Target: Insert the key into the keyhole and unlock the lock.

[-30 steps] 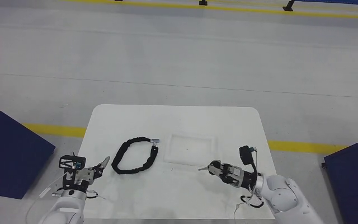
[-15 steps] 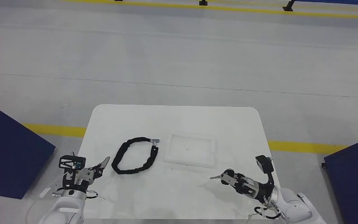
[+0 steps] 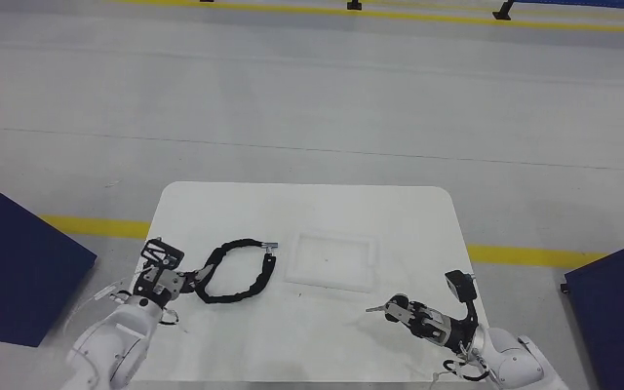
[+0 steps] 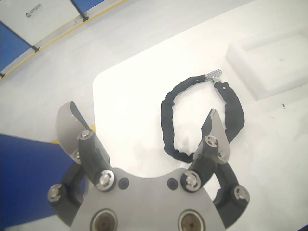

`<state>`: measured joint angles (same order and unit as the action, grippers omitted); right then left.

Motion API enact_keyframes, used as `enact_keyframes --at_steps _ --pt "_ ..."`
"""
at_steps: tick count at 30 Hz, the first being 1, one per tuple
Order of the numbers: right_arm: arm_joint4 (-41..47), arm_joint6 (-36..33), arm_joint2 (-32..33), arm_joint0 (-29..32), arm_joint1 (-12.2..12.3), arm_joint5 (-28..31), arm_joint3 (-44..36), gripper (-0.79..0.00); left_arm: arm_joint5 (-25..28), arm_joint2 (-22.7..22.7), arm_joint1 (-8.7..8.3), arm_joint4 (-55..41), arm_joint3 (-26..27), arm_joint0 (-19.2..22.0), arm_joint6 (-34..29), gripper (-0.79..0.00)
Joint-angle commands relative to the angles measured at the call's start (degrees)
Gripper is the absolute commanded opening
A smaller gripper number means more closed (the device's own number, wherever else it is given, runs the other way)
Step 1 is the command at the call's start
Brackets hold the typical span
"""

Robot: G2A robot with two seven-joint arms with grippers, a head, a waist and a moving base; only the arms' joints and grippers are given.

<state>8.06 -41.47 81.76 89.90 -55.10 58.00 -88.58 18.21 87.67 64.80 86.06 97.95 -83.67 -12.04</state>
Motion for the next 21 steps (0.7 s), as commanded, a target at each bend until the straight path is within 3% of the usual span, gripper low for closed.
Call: enact_keyframes --at_steps 1,6,14,17,21 --pt "0.0 0.0 0.0 0.0 0.0 0.0 0.0 -0.785 3.9 -2.3 0.1 0.0 -4.1 6.9 -1.5 0.0" --pt "0.0 0.0 0.0 0.0 0.0 0.0 0.0 -0.785 18.3 -9.5 0.59 -0.7 -17.9 23.8 -6.0 0.0" --pt "0.0 0.0 0.0 0.0 0.0 0.0 0.0 -0.785 35.4 -21.2 3.39 -7.1 -43.8 44.2 -11.5 0.0" --pt "0.0 0.0 0.0 0.0 0.0 0.0 0.0 -0.785 39.0 -26.7 5.5 -8.5 -53.7 50.4 -13.2 0.0" --pt "0.0 0.0 0.0 0.0 0.0 0.0 0.0 -0.785 38.7 -33.1 8.46 -7.4 -62.2 54.8 -13.0 0.0"
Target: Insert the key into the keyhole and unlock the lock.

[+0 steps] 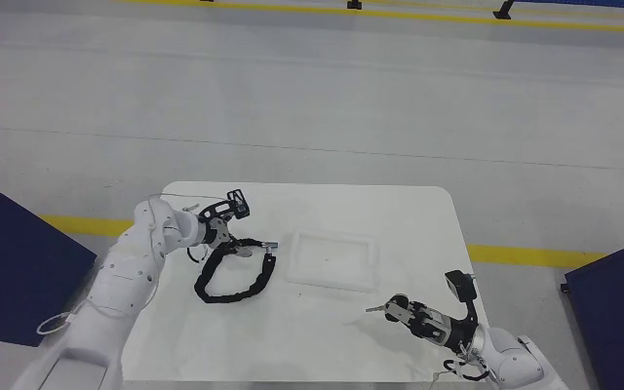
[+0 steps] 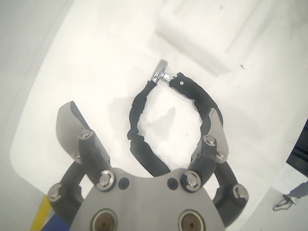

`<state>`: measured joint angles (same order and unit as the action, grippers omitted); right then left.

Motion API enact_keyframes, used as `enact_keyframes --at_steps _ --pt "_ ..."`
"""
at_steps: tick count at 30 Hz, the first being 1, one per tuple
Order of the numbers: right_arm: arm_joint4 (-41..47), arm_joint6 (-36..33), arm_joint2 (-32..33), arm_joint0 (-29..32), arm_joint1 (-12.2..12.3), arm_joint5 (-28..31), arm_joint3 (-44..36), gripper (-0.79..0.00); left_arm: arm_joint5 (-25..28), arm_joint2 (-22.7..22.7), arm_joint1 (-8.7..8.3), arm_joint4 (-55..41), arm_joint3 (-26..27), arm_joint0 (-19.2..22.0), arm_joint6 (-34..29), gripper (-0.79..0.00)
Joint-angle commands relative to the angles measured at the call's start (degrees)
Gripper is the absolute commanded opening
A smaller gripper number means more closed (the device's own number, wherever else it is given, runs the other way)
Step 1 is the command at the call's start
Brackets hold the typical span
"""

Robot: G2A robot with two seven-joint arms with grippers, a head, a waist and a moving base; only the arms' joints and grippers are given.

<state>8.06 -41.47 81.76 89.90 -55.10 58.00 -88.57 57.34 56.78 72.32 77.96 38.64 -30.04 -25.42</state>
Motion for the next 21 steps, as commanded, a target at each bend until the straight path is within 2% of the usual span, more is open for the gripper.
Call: enact_keyframes --at_steps 1,6,15,21 --pt "0.0 0.0 0.0 0.0 0.0 0.0 0.0 -0.785 -0.6 -3.3 1.42 1.2 -4.0 1.6 0.6 0.0" --pt "0.0 0.0 0.0 0.0 0.0 0.0 0.0 -0.785 -3.8 -9.2 4.67 5.0 -11.3 4.3 4.6 0.0" --pt "0.0 0.0 0.0 0.0 0.0 0.0 0.0 -0.785 -9.9 -13.5 8.65 6.9 -20.5 7.0 9.2 0.0" --pt "0.0 0.0 0.0 0.0 0.0 0.0 0.0 -0.785 -12.4 -14.3 10.51 6.1 -24.7 8.1 8.6 -0.126"
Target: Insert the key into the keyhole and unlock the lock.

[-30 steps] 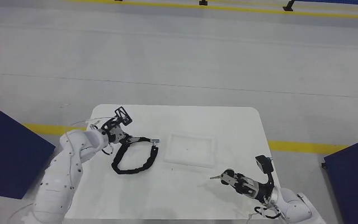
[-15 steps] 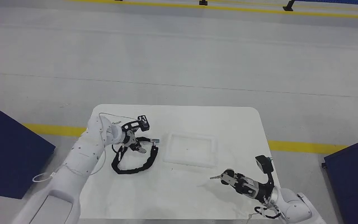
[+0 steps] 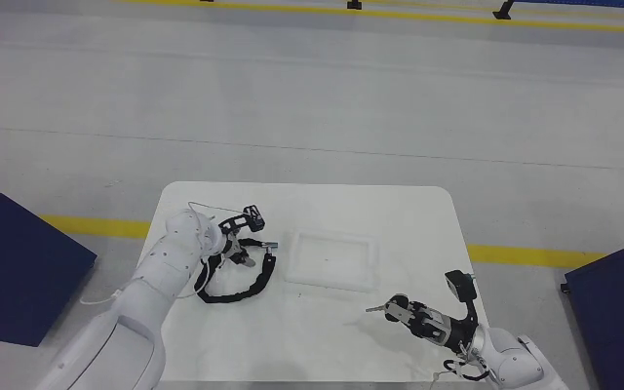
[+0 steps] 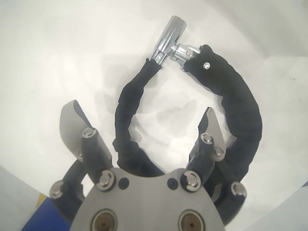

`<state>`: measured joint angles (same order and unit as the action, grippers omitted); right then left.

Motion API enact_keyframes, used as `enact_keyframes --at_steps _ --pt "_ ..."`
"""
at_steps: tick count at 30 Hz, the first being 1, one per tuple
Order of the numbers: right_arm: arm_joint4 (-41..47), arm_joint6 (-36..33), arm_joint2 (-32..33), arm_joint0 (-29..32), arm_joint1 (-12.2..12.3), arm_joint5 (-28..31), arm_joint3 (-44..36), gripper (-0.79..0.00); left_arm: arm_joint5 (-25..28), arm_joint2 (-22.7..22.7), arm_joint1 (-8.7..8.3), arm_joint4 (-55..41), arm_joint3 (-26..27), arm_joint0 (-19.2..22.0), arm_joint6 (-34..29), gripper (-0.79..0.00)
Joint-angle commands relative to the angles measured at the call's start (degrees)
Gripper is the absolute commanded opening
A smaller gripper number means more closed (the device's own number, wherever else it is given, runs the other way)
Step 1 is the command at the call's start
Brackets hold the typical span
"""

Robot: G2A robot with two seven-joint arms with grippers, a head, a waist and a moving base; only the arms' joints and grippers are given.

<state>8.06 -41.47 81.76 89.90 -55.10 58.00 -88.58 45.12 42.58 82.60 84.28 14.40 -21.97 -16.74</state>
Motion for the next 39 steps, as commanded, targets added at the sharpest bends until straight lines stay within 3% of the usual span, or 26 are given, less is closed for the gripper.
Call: enact_keyframes --at_steps 1,12,16,20,26,30,34,38,39 --pt "0.0 0.0 0.0 0.0 0.0 0.0 0.0 -0.785 -0.4 0.0 0.54 -0.7 -1.2 0.3 -0.3 -0.151" --pt "0.0 0.0 0.0 0.0 0.0 0.0 0.0 -0.785 3.6 -1.1 1.68 -0.7 -4.2 1.4 -2.8 -0.32" --pt "0.0 0.0 0.0 0.0 0.0 0.0 0.0 -0.785 7.1 -1.4 1.53 -0.5 -4.8 1.8 -2.6 -0.431" --pt "0.0 0.0 0.0 0.0 0.0 0.0 0.0 -0.785 9.1 -1.6 1.34 -0.3 -5.0 2.1 -2.4 -0.591" --pt "0.0 0.0 0.0 0.0 0.0 0.0 0.0 -0.785 3.7 -1.6 1.21 -0.2 -4.7 1.7 -0.9 -0.551" --pt "0.0 0.0 0.0 0.0 0.0 0.0 0.0 -0.785 2.0 -1.8 1.42 -0.3 -4.4 1.4 -1.6 -0.453" --pt "0.0 0.0 0.0 0.0 0.0 0.0 0.0 -0.785 1.3 -2.0 1.67 -0.3 -4.4 1.1 -2.4 -0.456" --pt "0.0 0.0 0.0 0.0 0.0 0.0 0.0 -0.785 1.2 -2.0 1.9 -0.9 -4.6 0.9 -3.2 -0.554" --pt "0.0 0.0 0.0 0.0 0.0 0.0 0.0 -0.785 1.0 -2.0 1.94 -1.0 -4.7 0.9 -3.4 -0.68"
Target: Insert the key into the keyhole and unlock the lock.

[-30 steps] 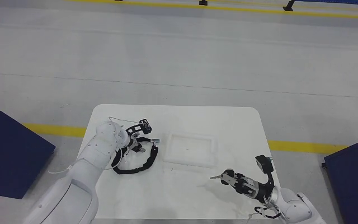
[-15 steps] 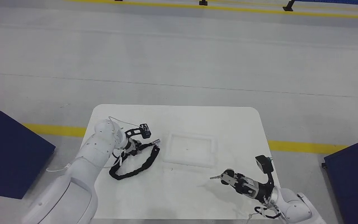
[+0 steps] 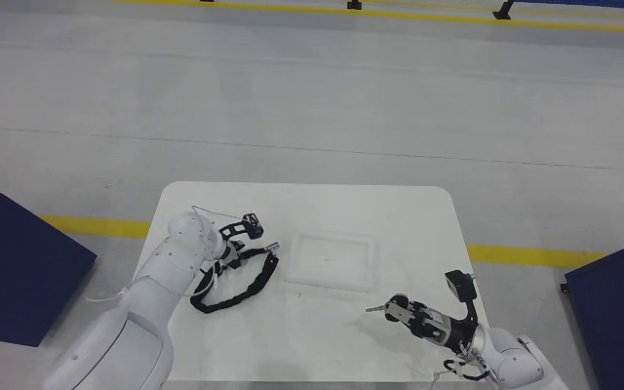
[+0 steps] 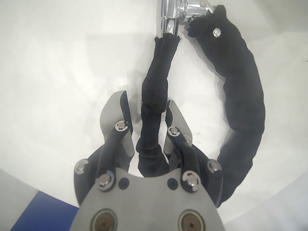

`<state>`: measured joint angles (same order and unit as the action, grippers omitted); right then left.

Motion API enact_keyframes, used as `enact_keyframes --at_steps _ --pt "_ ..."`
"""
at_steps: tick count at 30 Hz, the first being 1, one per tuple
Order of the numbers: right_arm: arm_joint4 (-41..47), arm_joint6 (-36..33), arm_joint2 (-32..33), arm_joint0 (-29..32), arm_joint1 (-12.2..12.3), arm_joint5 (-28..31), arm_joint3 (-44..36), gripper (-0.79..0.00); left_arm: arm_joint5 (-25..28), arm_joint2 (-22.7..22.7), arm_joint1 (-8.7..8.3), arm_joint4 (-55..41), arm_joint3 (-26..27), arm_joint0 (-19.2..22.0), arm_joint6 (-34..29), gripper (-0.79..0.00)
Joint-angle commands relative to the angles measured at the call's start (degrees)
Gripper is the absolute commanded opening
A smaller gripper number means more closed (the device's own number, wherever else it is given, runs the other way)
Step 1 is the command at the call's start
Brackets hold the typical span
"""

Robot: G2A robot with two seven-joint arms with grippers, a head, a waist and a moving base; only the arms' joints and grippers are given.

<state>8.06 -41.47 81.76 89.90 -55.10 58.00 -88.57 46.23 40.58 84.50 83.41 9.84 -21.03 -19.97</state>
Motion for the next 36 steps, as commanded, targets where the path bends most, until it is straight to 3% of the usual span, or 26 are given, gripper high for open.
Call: enact_keyframes --at_steps 1,6,16,30,36 --pt "0.0 0.0 0.0 0.0 0.0 0.0 0.0 -0.785 -0.2 0.0 0.09 -0.2 -0.1 -0.1 -0.5 -0.785" --pt "0.0 0.0 0.0 0.0 0.0 0.0 0.0 -0.785 -0.4 0.0 0.18 -0.7 -0.3 -0.2 -0.6 -0.785" --pt "0.0 0.0 0.0 0.0 0.0 0.0 0.0 -0.785 -4.8 -1.9 -0.79 4.3 1.4 -1.2 9.4 -0.785" --pt "0.0 0.0 0.0 0.0 0.0 0.0 0.0 -0.785 -21.5 -5.3 -2.45 15.3 5.1 -2.9 21.9 -0.785" --pt "0.0 0.0 0.0 0.0 0.0 0.0 0.0 -0.785 -35.0 -5.7 -3.49 18.9 8.2 -5.4 26.3 -0.785"
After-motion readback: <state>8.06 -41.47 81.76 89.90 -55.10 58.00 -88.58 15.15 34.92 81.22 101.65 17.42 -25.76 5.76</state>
